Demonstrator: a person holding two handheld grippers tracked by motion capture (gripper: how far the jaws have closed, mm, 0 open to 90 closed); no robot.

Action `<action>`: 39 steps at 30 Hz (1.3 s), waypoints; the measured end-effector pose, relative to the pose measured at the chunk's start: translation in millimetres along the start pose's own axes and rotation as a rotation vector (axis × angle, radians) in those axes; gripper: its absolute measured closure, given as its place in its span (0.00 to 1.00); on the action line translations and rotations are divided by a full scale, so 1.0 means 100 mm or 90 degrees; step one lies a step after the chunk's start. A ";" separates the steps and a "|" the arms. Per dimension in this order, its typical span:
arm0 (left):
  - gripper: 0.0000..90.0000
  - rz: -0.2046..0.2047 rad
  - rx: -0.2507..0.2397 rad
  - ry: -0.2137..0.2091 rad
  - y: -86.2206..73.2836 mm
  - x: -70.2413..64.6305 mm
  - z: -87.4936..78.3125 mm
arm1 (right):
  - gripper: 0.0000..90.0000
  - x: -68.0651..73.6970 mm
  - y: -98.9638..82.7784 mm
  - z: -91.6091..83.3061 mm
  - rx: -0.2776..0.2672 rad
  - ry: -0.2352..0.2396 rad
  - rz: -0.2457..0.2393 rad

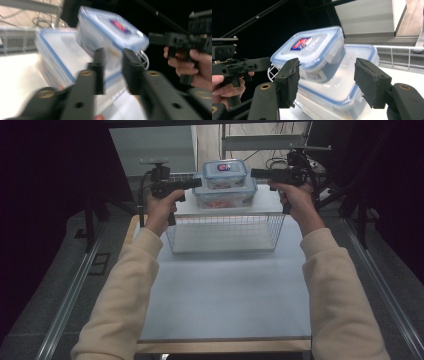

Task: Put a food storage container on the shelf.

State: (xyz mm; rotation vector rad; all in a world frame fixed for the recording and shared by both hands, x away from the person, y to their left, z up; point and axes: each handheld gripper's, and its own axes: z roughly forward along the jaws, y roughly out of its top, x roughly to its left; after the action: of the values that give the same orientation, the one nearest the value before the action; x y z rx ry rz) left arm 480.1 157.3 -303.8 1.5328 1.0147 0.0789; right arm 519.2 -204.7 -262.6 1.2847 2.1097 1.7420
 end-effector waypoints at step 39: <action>1.00 -0.019 -0.008 -0.038 -0.61 -0.12 -0.25 | 0.39 -0.04 -0.54 -0.31 0.012 0.078 0.000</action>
State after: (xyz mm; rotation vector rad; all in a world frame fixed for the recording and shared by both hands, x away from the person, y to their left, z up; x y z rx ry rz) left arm 425.3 161.8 -342.5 1.4998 0.9875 0.0184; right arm 475.2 -229.3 -300.2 1.2106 2.1957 1.8503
